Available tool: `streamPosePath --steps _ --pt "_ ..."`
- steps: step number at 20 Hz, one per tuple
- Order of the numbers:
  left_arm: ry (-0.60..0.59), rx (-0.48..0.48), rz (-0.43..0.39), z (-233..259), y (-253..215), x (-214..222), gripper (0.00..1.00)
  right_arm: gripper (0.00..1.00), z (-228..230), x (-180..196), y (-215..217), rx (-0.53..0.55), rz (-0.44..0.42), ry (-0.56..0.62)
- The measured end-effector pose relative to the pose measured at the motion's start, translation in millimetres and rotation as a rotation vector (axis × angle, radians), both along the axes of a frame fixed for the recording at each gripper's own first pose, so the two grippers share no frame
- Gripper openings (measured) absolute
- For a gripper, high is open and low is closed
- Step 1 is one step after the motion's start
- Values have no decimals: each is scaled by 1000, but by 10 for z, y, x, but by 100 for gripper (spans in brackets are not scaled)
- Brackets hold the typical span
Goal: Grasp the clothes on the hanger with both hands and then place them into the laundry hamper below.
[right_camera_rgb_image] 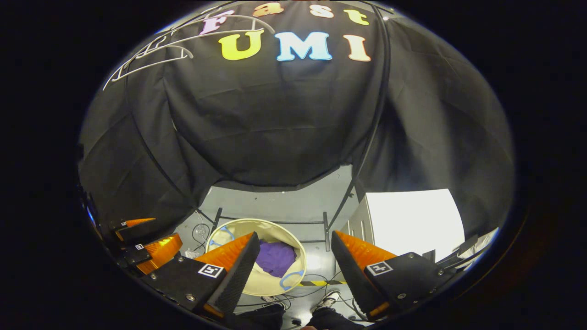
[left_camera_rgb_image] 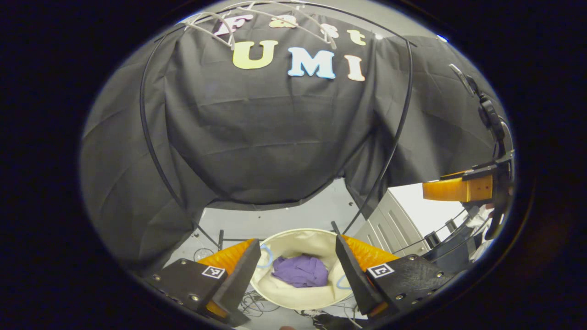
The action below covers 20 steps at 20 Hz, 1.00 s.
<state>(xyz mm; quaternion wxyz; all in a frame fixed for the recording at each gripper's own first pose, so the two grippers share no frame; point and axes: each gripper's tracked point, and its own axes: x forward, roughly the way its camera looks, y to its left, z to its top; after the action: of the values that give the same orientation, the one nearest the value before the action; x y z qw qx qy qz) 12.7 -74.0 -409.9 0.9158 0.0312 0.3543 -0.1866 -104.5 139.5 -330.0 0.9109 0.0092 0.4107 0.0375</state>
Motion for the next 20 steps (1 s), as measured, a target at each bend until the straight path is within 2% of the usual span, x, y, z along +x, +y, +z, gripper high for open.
streamPosePath --steps 3,6,7,11,14,15,16,17,18,19,20 --pt "-17 34 38 186 -173 -74 95 97 88 1 -241 34 25 -27" --pt "-42 80 110 401 -336 -185 95 97 161 57 -549 64 60 -54" --pt "-47 87 144 472 -383 -215 100 97 190 64 -656 75 65 -62" --pt "-65 68 284 752 -569 -333 100 97 303 95 -1153 83 74 -100" --pt "-85 49 358 1044 -611 -391 98 96 429 102 -1450 58 76 -146" --pt "-102 42 366 1194 -615 -378 97 96 462 142 -1505 49 80 -161" --pt "-126 38 368 1372 -621 -364 95 92 557 173 -1565 43 84 -185" --pt "-158 39 368 1584 -613 -325 100 96 692 241 -1629 34 84 -217" --pt "-200 39 366 1831 -607 -255 95 96 836 318 -1697 25 74 -256" --pt "-245 33 362 2075 -598 -180 100 96 1034 400 -1773 21 58 -301" --pt "-288 22 356 2280 -612 -118 100 96 1245 467 -1848 22 38 -349"
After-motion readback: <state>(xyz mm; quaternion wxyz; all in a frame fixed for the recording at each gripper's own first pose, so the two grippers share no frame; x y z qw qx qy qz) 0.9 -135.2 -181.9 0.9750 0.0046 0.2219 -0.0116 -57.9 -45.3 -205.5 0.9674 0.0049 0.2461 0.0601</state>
